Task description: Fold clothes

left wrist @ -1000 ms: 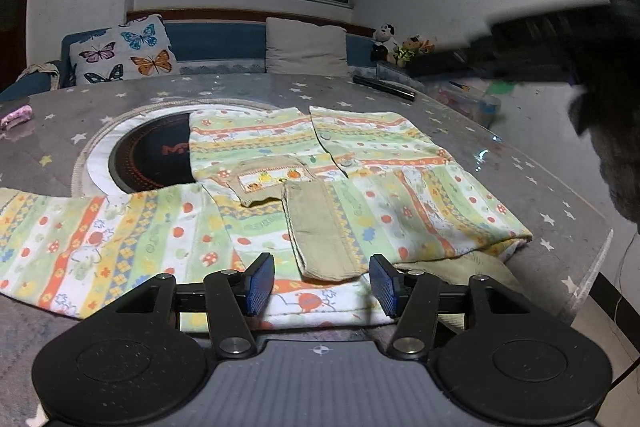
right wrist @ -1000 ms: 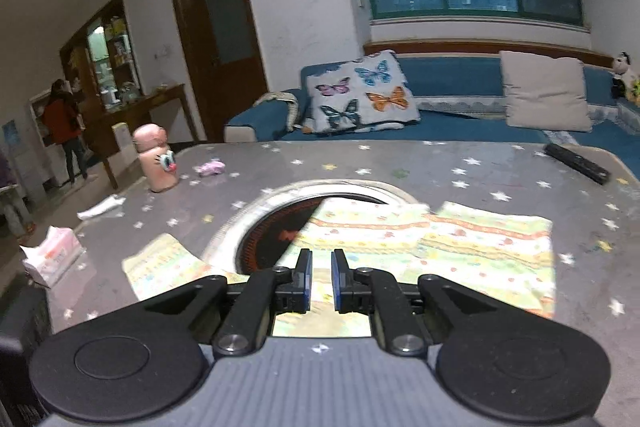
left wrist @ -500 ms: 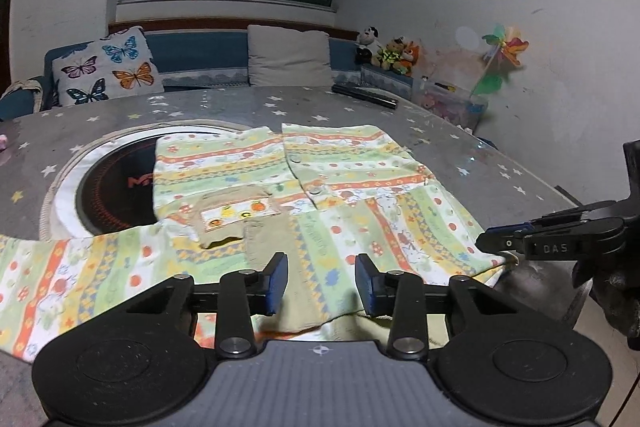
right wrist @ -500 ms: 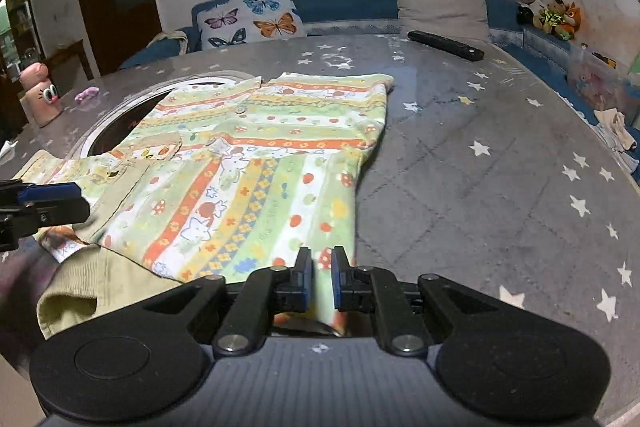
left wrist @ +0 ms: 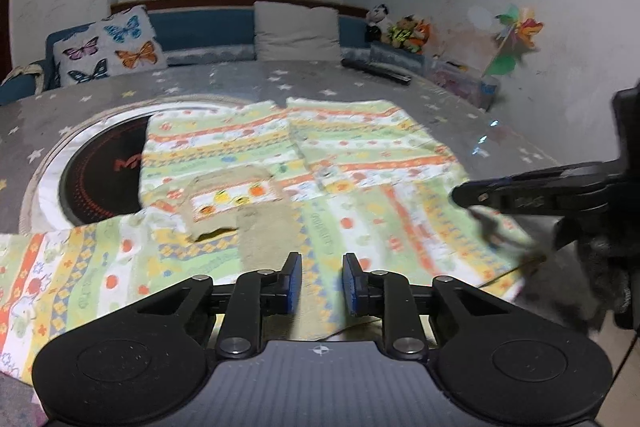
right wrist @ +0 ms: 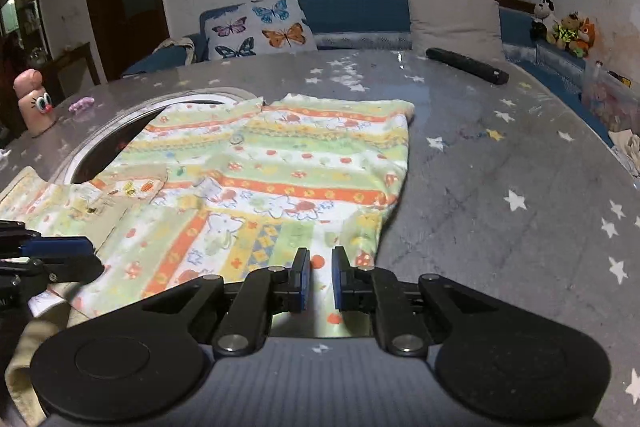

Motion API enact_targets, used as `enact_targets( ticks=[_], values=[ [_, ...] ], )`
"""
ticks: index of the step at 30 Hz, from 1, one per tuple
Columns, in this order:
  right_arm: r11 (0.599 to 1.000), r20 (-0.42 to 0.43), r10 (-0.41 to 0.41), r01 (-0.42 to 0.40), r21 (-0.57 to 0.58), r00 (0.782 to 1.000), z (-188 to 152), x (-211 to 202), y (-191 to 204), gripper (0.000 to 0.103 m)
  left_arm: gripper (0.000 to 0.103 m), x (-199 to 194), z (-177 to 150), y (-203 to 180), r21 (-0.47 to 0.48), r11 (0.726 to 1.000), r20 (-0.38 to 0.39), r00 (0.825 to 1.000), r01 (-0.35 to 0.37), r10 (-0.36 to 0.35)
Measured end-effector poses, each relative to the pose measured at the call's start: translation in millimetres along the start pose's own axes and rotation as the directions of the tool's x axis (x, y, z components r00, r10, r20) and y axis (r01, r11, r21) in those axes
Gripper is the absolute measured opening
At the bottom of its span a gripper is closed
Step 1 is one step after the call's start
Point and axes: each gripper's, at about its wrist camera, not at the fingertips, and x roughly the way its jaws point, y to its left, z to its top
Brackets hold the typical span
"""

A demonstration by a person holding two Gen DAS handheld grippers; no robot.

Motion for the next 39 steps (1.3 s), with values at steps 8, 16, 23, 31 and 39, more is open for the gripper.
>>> enact_targets(
  ticks=[8,16,23,31,39],
  values=[
    [0.999,0.025,0.031,-0.031,-0.011,0.999,3,-9,9,0.017,0.022,3,3,3,-0.018,1.0,0.0,1.0,-0.023,0.023],
    [0.996,0.011,0.081,-0.081,-0.049,0.997,-2,-10,34,0.019,0.023,-19,0,21,-0.068,0.994,0.015,0.996,-0.088,0.089],
    [0.974,0.044,0.187,-0.179,-0.14,0.981,1,-20,74,0.024,0.026,-54,-6,68,-0.182,0.951,0.036,0.965,-0.25,0.261],
    [0.956,-0.014,0.207,-0.205,-0.209,0.978,-12,-7,98,0.025,0.04,-88,-20,139,-0.338,0.79,0.001,0.839,-0.512,0.544],
    [0.959,-0.02,0.204,-0.204,-0.196,0.979,-13,-13,95,0.026,0.045,-100,-33,193,-0.448,0.65,-0.065,0.748,-0.613,0.661]
  ],
)
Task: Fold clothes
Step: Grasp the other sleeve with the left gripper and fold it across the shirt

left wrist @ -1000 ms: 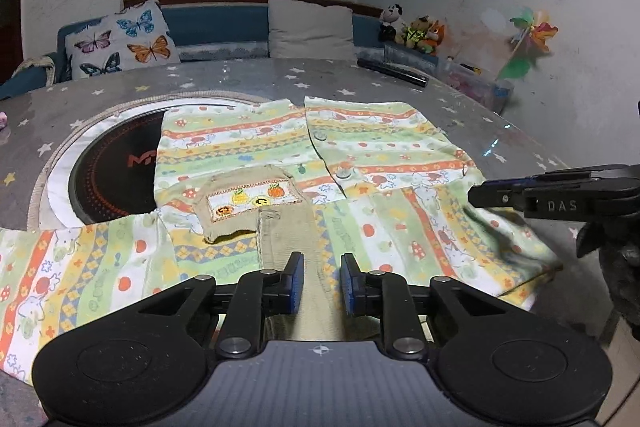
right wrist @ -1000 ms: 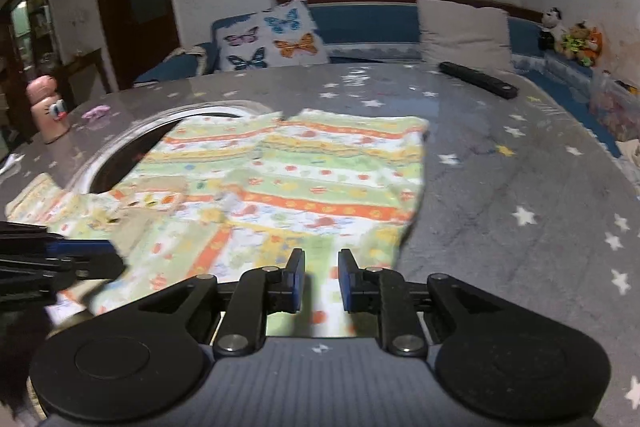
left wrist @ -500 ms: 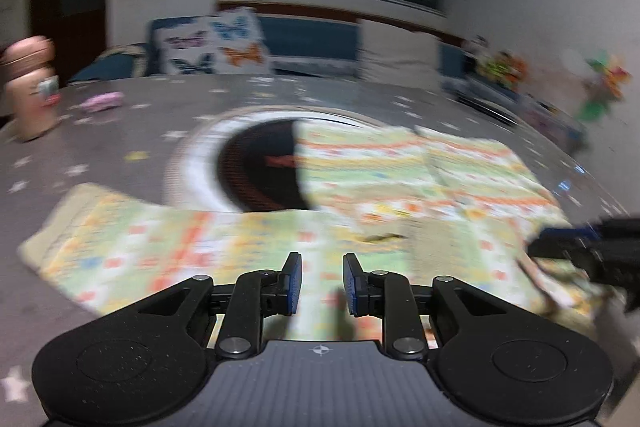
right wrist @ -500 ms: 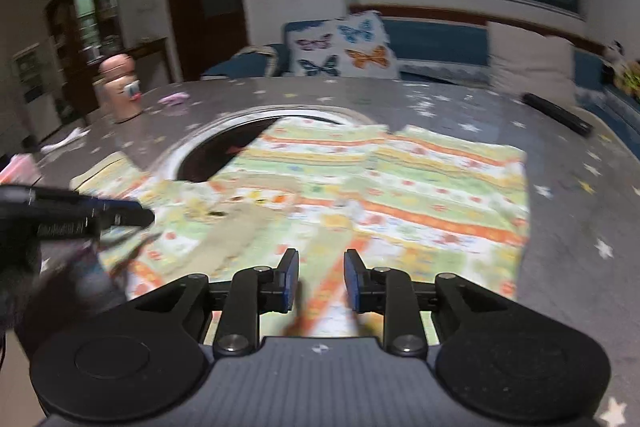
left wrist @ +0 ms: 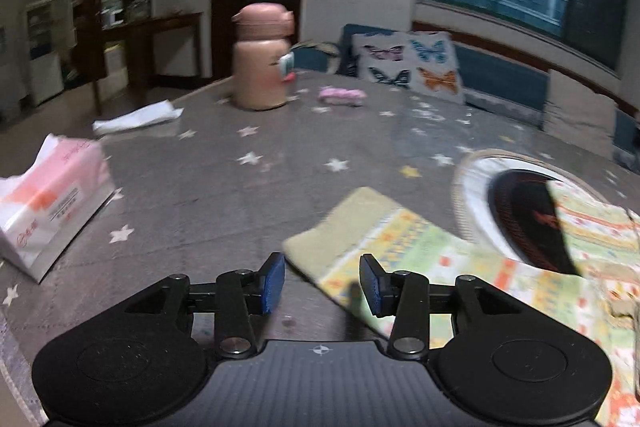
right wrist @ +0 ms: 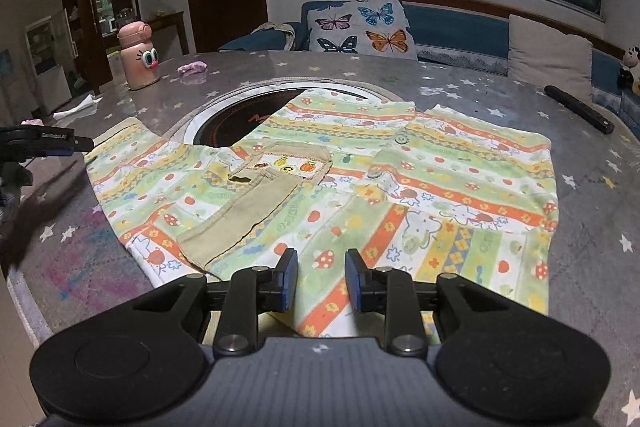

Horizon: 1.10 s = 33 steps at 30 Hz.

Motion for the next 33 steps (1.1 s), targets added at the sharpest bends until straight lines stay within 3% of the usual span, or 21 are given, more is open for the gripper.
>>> enact_targets(
  ticks=[7,11,12,17,21,24,28,30,33],
  values=[
    [1.0,0.004,0.0,0.0,0.014,1.0,-1,-6,-1,0.026,0.039,16,4,2,-0.014,0.999,-0.017,0.999,0.03,-0.03],
    [1.0,0.013,-0.002,0.002,0.029,1.0,-1,-11,-2,0.026,0.013,18,4,3,-0.033,0.998,-0.015,0.999,0.051,-0.052],
    [0.999,0.016,-0.003,0.003,0.033,1.0,-2,-13,-2,0.026,0.008,18,5,4,-0.045,0.997,-0.018,0.998,0.066,-0.067],
    [0.997,0.029,-0.01,0.008,0.075,1.0,-4,-19,-8,0.026,0.005,-6,8,-11,-0.037,0.98,0.016,0.98,0.197,-0.197],
    [0.994,0.041,-0.017,0.013,0.108,0.999,-6,-24,-14,0.026,0.005,-38,10,-49,0.026,0.936,0.038,0.935,0.352,-0.353],
    [0.992,0.054,-0.025,0.017,0.129,0.998,-6,-29,-19,0.026,0.005,-60,8,-78,0.065,0.884,0.035,0.885,0.462,-0.465],
    [0.986,0.075,-0.024,0.012,0.164,0.997,-6,-36,-26,0.025,0.005,-82,-1,-121,0.114,0.795,-0.008,0.8,0.596,-0.599],
    [0.982,0.083,-0.021,0.004,0.191,0.996,-5,-39,-32,0.025,0.005,-91,-11,-142,0.148,0.752,-0.037,0.764,0.642,-0.645],
    [0.973,0.09,-0.015,-0.006,0.229,0.996,-5,-41,-39,0.025,0.005,-96,-28,-171,0.189,0.699,-0.108,0.722,0.69,-0.683]
  ],
)
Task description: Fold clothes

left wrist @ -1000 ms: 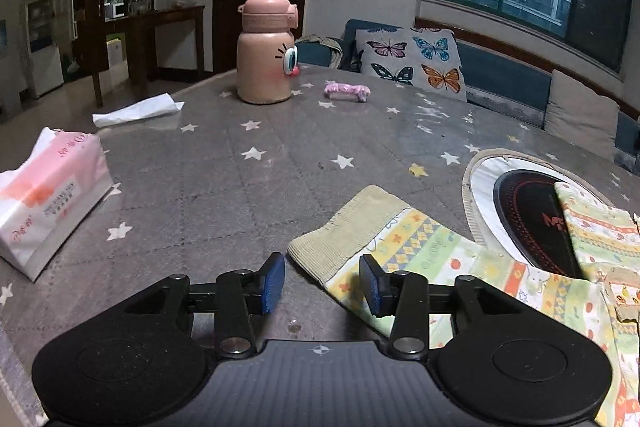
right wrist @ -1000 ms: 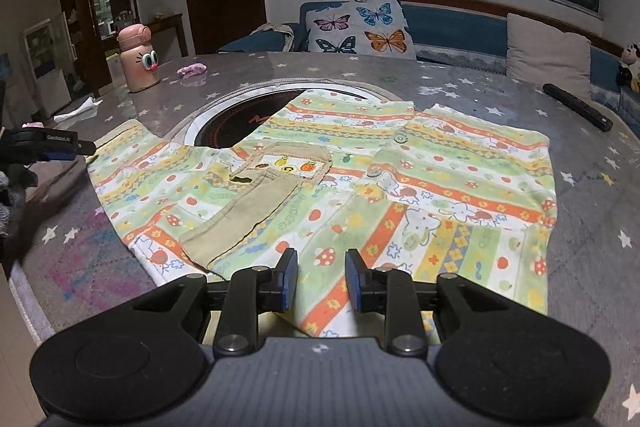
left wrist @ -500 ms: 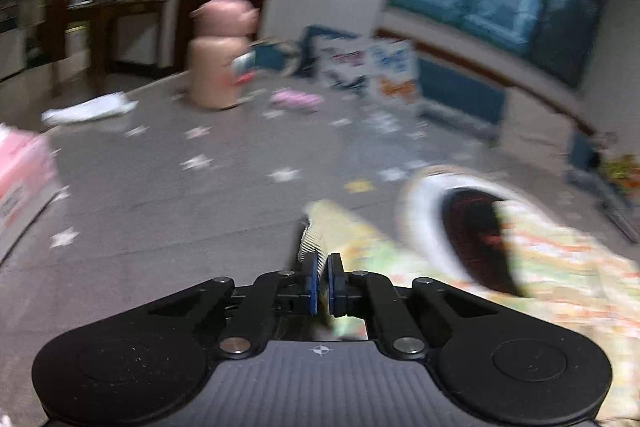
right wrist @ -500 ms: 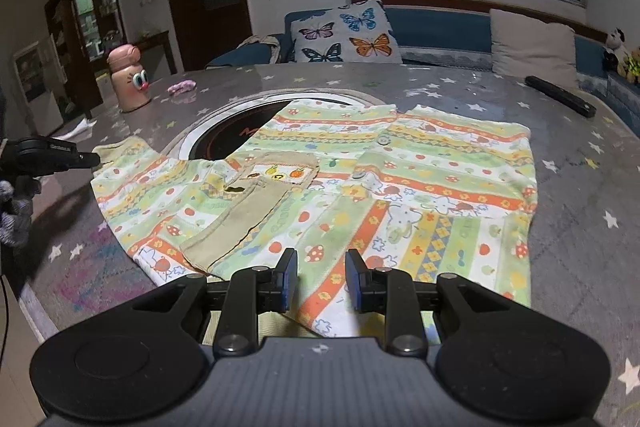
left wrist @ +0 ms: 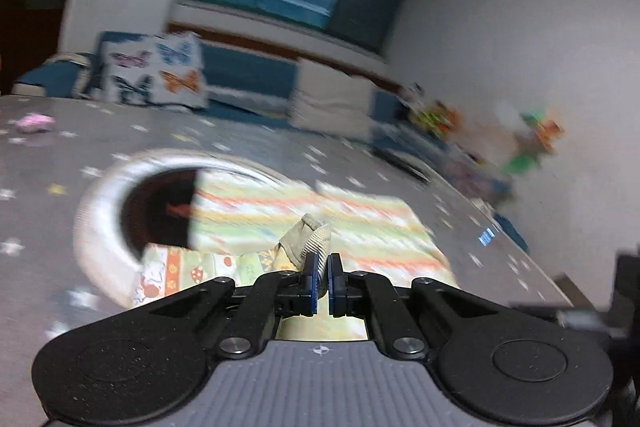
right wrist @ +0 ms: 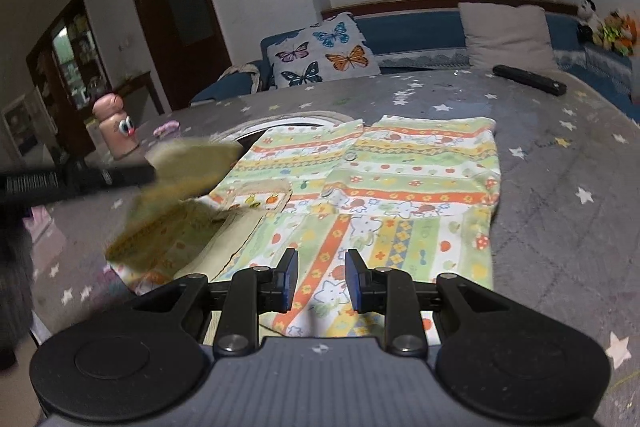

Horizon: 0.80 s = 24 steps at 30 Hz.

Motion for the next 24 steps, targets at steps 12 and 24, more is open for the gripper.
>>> enact_targets(
  ticks=[12,24],
  values=[
    [0.991,-0.014,0.09,-0.088,0.097,0.996,9,11,-5,0.025,0.005,26,-42,-34,0.102,0.991,-0.122,0.99,0.082,-0.069],
    [0.968,-0.115,0.132,-0.103,0.229,0.984,8,46,-7,0.027,0.005,30,-50,-29,0.109,0.989,-0.135,0.987,0.096,-0.081]
  ],
)
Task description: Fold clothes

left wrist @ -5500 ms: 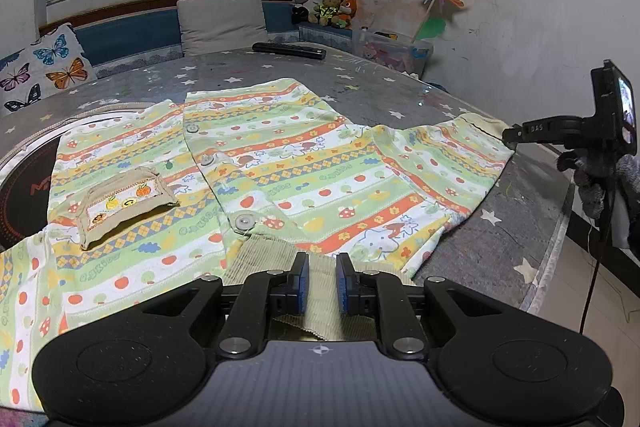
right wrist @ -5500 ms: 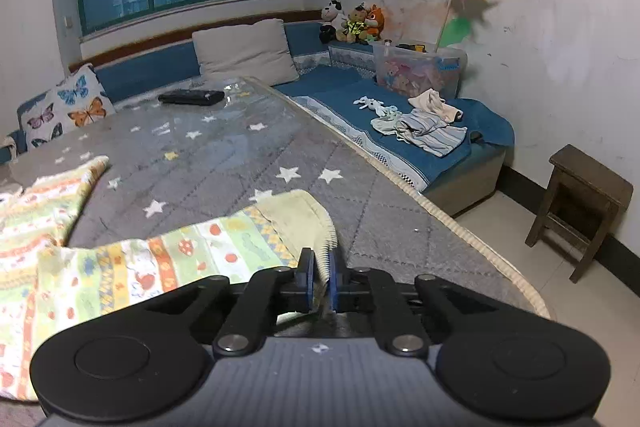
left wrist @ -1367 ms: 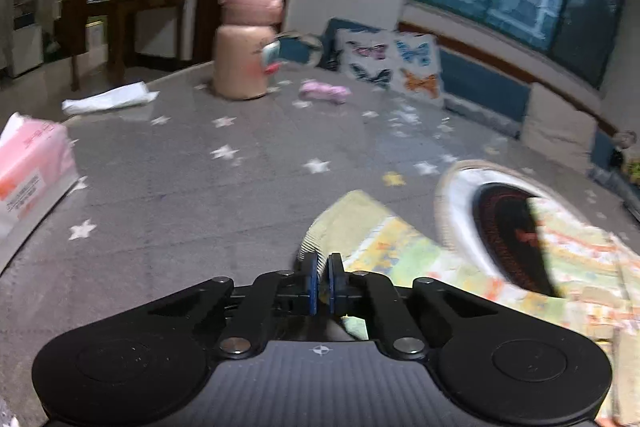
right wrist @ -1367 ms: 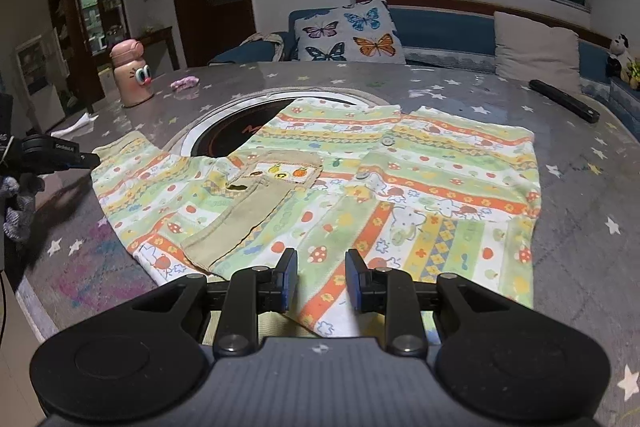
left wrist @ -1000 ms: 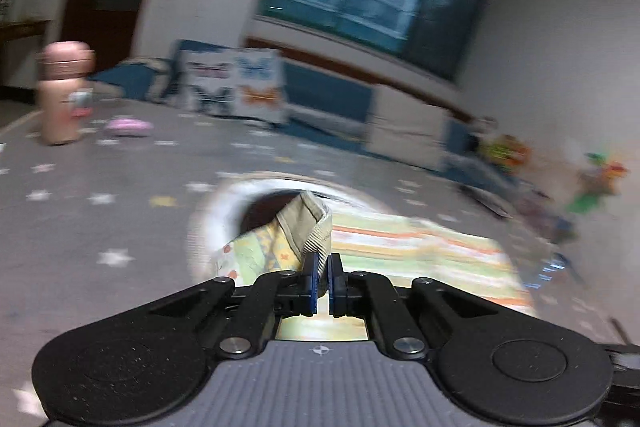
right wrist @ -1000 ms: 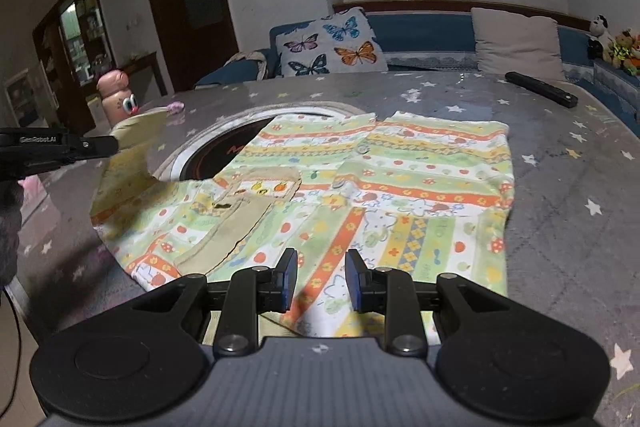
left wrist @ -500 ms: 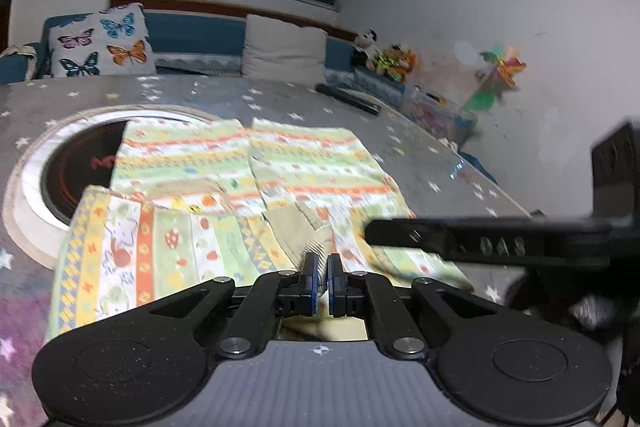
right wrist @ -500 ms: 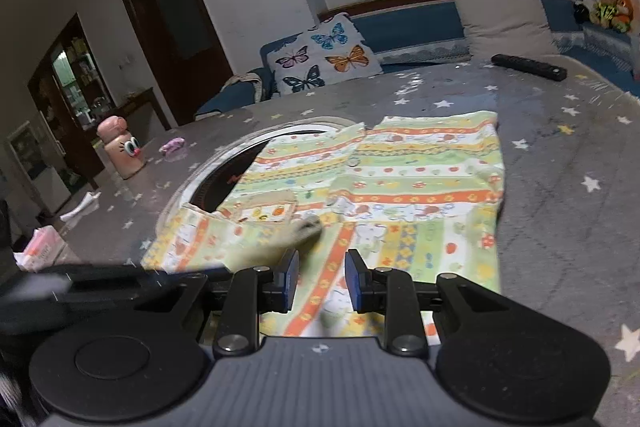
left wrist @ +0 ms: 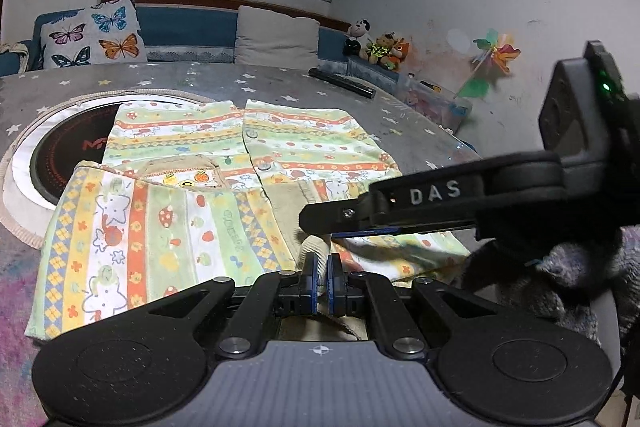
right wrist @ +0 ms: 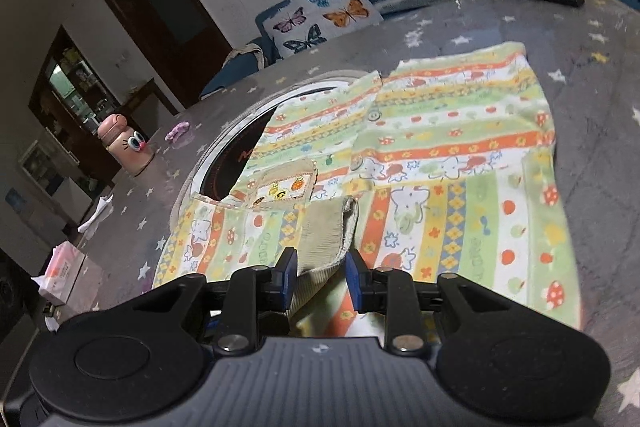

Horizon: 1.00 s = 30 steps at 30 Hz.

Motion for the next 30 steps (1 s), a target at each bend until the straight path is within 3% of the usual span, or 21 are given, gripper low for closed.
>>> enact_targets(
  ticks=[11,13,16,23,30],
  values=[
    [0.998,-0.031,0.012,-0.01,0.067,0.999,3,8,-2,0.026,0.005,0,-3,-1,0.015,1.0,0.005,1.0,0.011,-0.011],
    [0.999,-0.033,-0.005,0.007,0.048,0.999,3,8,3,0.022,0.005,-1,-4,0,0.013,1.0,0.002,1.0,0.013,-0.013],
    [0.999,-0.03,-0.025,0.026,0.024,0.999,3,7,7,0.006,0.007,-5,-4,1,0.014,1.0,-0.009,1.0,0.024,-0.023],
    [0.999,0.048,-0.022,0.024,-0.048,0.999,17,-15,22,0.004,0.01,-33,-8,11,0.047,0.999,0.026,1.0,-0.011,0.009],
    [0.992,0.136,-0.001,0.018,-0.122,0.991,42,-41,44,0.004,0.013,-53,-19,32,0.039,0.995,0.02,0.995,-0.094,0.093]
  ],
)
